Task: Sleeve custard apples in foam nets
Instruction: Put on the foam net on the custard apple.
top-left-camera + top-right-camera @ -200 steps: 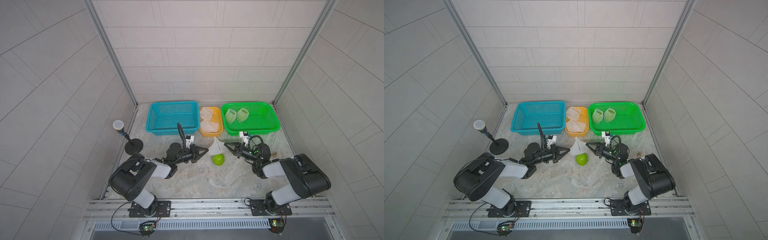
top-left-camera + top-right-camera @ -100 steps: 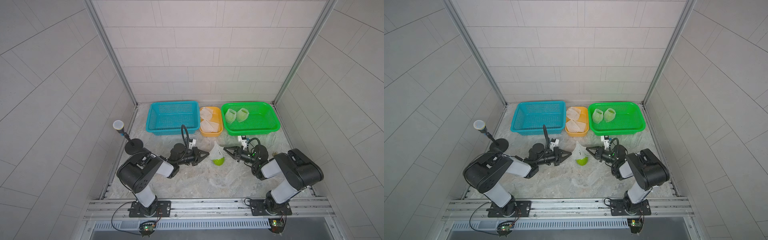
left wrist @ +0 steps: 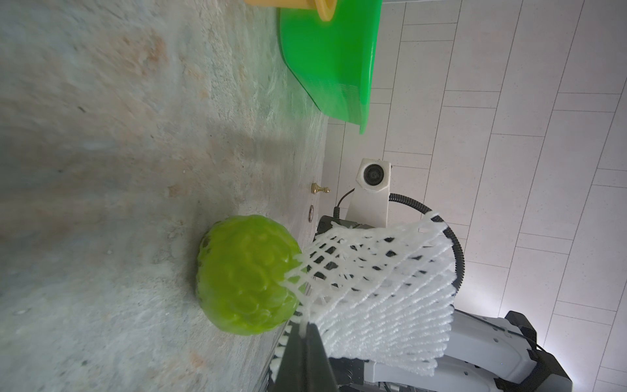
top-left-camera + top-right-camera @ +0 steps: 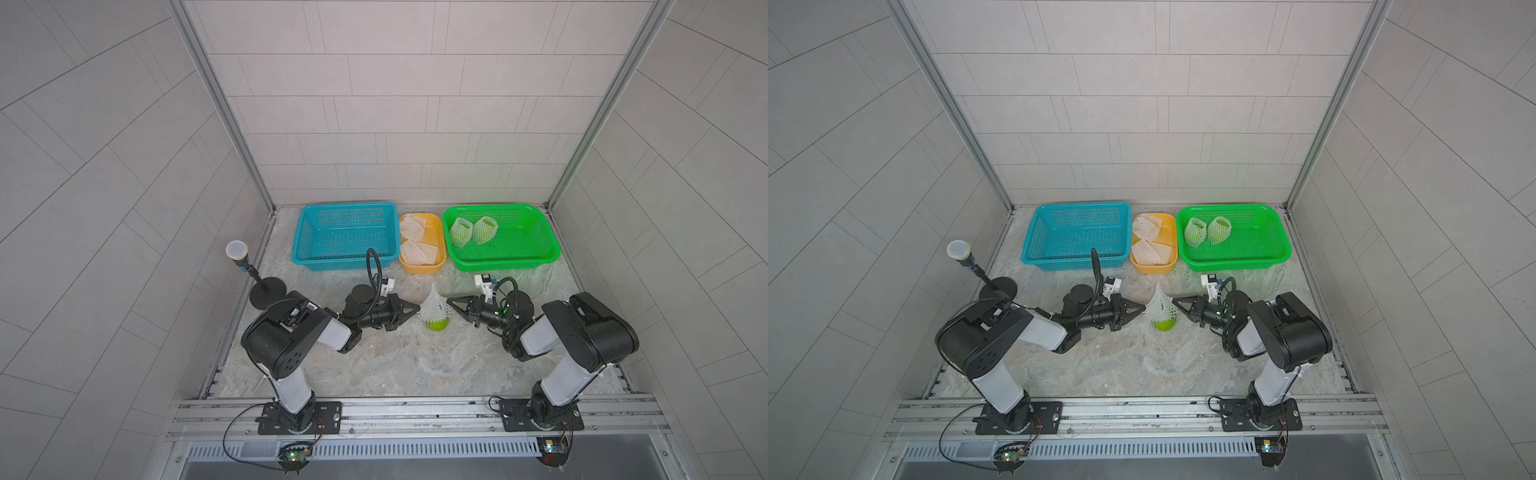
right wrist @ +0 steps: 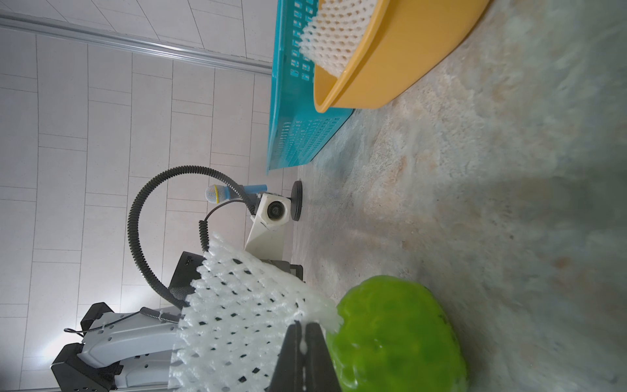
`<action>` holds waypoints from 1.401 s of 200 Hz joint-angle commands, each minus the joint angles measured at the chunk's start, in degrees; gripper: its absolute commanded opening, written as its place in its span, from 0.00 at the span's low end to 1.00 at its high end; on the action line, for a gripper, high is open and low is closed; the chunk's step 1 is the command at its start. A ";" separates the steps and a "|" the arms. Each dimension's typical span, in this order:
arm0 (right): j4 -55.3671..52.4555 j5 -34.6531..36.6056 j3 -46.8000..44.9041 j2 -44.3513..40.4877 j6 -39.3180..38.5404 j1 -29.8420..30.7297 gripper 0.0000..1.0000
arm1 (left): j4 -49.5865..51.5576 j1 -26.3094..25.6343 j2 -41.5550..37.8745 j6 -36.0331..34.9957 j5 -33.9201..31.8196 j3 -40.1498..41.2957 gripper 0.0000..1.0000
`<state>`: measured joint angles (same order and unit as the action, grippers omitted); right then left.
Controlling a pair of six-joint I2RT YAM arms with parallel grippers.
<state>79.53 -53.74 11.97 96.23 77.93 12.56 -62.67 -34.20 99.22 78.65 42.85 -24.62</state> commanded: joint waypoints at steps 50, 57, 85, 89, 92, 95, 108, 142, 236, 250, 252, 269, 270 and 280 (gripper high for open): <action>2.12 0.21 0.42 0.82 -1.15 -0.94 0.00 | -3.59 -0.28 4.07 -1.00 0.69 -2.88 0.01; 2.12 0.12 0.35 1.27 -1.41 -0.92 0.00 | -4.34 -0.33 4.69 -0.87 0.98 -2.98 0.01; 2.12 -0.09 -0.43 2.08 -2.09 -0.82 0.00 | -7.82 -0.53 7.37 0.76 2.05 -2.76 0.02; 2.12 -0.18 -0.61 2.04 -2.08 -0.86 0.00 | -8.49 -0.61 7.63 1.16 2.18 -2.57 0.02; 2.12 -0.29 -0.75 2.04 -2.16 -0.87 0.00 | -8.95 -0.69 7.89 1.42 2.30 -2.46 0.02; 2.13 -0.38 -0.84 1.90 -2.15 -0.87 0.00 | -9.44 -0.70 8.11 1.67 2.40 -2.33 0.02; 2.18 -0.79 -1.24 1.78 -2.08 -0.87 0.00 | -11.35 -1.04 8.78 2.60 2.74 -1.64 0.02; 2.12 -1.11 -2.67 1.40 -2.50 -0.87 0.00 | -12.30 -1.13 8.59 3.33 3.71 -0.78 0.02; 2.13 0.12 -2.88 4.49 -4.54 -0.82 0.00 | 8.93 -1.21 2.84 -6.32 2.68 -1.72 0.01; 2.12 0.45 -2.57 4.59 -4.70 -0.86 0.00 | 17.58 -1.22 -0.20 -10.87 1.63 -2.92 0.01; 2.12 0.53 -2.57 4.59 -4.71 -0.86 0.00 | 18.64 -1.18 -0.55 -11.46 1.49 -3.14 0.01; 2.13 0.85 -2.40 4.93 -4.72 -0.85 0.00 | 23.99 -1.22 -2.31 -14.31 1.38 -4.88 0.01; 2.13 0.92 -2.35 4.98 -4.72 -0.86 0.00 | 24.04 -1.22 -2.38 -14.36 1.38 -4.94 0.01; 2.12 1.24 -2.23 5.13 -4.88 -0.82 0.00 | 24.14 -1.18 -2.54 -14.49 1.03 -5.15 0.01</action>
<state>79.75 -53.54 9.15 100.62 73.69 11.94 -47.07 -35.18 98.43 70.43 44.91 -27.73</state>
